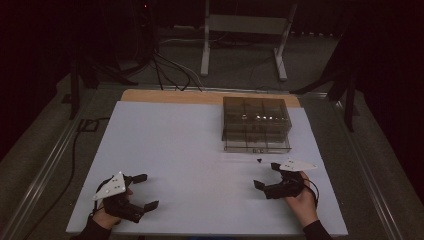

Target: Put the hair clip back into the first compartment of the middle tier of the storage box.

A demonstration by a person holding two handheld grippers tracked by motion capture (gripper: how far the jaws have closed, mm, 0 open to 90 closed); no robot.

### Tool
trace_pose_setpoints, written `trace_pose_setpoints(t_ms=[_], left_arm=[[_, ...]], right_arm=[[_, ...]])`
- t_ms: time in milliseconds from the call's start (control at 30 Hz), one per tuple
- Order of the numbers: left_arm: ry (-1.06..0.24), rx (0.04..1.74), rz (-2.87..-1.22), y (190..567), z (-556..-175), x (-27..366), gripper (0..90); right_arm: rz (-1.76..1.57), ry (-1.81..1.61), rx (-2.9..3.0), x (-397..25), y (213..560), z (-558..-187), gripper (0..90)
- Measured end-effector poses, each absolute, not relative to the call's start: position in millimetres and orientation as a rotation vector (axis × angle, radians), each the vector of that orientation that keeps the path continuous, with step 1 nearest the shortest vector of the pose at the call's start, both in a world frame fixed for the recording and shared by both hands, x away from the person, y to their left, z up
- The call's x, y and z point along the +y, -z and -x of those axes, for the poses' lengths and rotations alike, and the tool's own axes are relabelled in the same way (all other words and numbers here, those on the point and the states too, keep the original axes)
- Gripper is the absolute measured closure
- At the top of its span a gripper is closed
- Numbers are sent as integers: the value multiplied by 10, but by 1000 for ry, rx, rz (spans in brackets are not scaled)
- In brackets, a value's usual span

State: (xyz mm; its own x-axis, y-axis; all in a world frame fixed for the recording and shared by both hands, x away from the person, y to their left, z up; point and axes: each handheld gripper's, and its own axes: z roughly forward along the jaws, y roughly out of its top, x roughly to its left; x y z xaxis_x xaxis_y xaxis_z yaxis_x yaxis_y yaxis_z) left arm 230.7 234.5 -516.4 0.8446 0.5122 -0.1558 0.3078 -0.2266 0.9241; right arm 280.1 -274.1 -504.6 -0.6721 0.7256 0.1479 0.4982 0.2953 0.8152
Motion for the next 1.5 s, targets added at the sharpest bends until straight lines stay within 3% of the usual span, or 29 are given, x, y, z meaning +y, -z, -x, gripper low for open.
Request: trace_pose_setpoints(t_ms=[600,667,1100,1200,1267,1300,1500], left_arm=[[-211,616,-1834,5163,-2304,2344,7],[-210,615,-1832,5159,-2307,2344,7],[-208,614,-1833,5161,-2306,2343,7],[-208,614,-1834,5160,-2303,2346,7],[-208,614,-1834,5160,-2303,2346,7],[-206,618,-1830,5161,-2306,2349,7],[-207,618,-1831,5161,-2302,2348,7]], right_arm=[[-1279,-1198,2310,-2726,5158,-2968,0],[-1303,-1157,2287,-2702,5168,-2984,78],[-1318,-1090,2281,-2634,5192,-3080,174],[-1329,-1062,2288,-2623,5202,-3128,272],[-1325,-1052,2284,-2622,5201,-3138,272],[-1332,-1041,2275,-2626,5195,-3165,328],[-1326,-1013,2279,-2633,5210,-3232,427]])
